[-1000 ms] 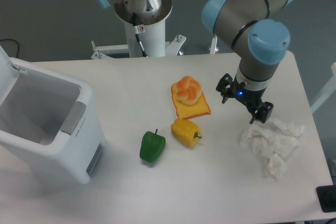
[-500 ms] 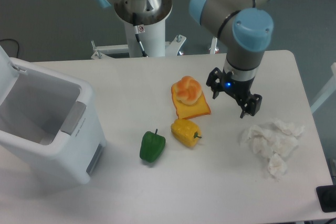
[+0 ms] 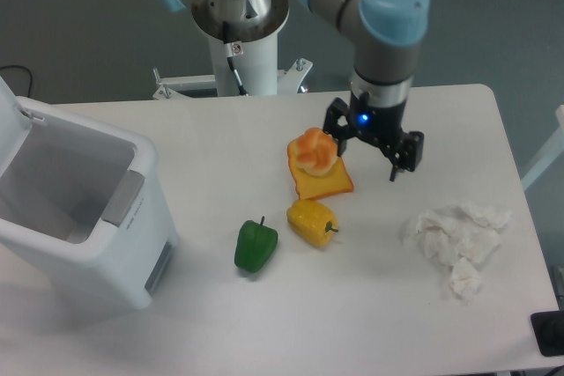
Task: Close the trash can
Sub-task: 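Raise the gripper and move it over the table toward the trash can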
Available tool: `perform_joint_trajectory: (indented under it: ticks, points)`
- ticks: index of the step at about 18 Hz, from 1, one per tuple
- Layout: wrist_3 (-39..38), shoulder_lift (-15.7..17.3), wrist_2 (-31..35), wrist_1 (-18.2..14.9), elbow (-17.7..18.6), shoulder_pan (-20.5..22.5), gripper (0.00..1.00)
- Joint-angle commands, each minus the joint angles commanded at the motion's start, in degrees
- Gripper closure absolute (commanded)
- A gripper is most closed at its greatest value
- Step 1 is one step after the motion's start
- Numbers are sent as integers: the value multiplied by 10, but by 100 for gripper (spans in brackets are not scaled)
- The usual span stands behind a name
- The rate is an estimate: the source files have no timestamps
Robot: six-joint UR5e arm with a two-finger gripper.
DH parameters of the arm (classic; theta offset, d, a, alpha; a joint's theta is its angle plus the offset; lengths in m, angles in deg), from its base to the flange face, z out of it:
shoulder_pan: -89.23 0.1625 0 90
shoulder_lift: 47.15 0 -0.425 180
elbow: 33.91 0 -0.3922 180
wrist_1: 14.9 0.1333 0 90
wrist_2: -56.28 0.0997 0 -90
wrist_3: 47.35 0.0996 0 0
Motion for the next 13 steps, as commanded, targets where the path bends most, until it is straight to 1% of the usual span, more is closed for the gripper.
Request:
perform_joint_trajectory:
  ticks: [2, 4, 7, 13]
  points:
    - [-37, 33, -22, -11, 8, -15, 0]
    - [-76, 55, -25, -17, 11, -40, 0]
    - [-143, 67, -28, -14, 11, -84, 0]
    - [-186, 89, -33, -12, 11, -162, 0]
